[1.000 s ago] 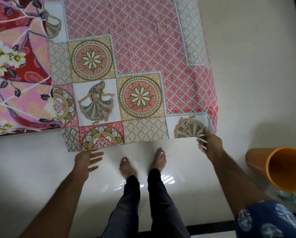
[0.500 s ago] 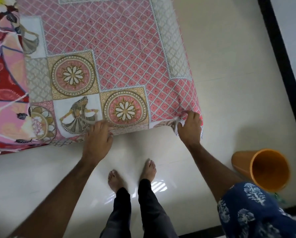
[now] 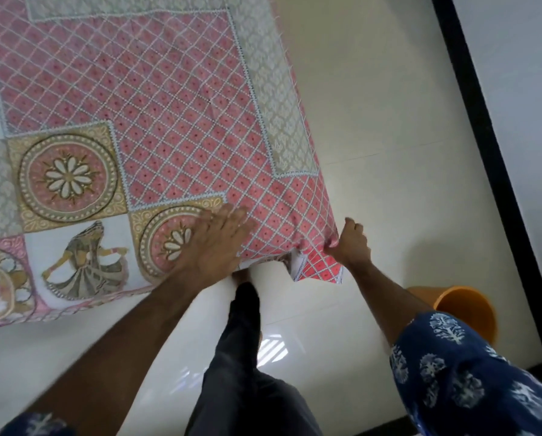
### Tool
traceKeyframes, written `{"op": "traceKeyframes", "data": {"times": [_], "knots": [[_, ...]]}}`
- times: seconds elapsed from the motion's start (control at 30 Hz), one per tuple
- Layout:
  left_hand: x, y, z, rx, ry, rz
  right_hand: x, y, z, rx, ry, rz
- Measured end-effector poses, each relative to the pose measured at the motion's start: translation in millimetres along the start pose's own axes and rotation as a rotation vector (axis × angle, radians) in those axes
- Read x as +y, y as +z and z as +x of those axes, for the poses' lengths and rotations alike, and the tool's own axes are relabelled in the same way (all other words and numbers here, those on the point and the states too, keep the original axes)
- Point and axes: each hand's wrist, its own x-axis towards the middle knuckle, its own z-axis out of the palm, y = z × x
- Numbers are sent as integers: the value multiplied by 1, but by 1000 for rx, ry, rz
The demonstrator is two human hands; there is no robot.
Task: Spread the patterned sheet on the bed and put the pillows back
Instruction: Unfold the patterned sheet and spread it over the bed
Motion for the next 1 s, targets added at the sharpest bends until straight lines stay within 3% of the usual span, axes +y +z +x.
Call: {"op": "traceKeyframes", "data": {"times": [0.1,0.3,0.4,0.53,0.73,0.8,0.93,1.0], "knots": [[9,0,44,38,66,-34,14,-3,26,-189,-30,35],[9,-5,121,87,37,-55,32,-24,61,-81,-352,-523],[14,-8,141,92,-4,-42,51,-41,73,10,-470,-595],[21,1,144,89,-38,-15,73,-29,68,97,-505,-511],[31,0,152,66,-103,15,74,5,138,-204,-316,-479],[39,-2,158,54,-129,22,54,-18,147,-379,-148,-336],[61,-16,181,-65,-258,7,5,-84,150,-852,187,561],[70,-21,191,-139,-324,-15,-11,-102,151,-876,156,714]]}}
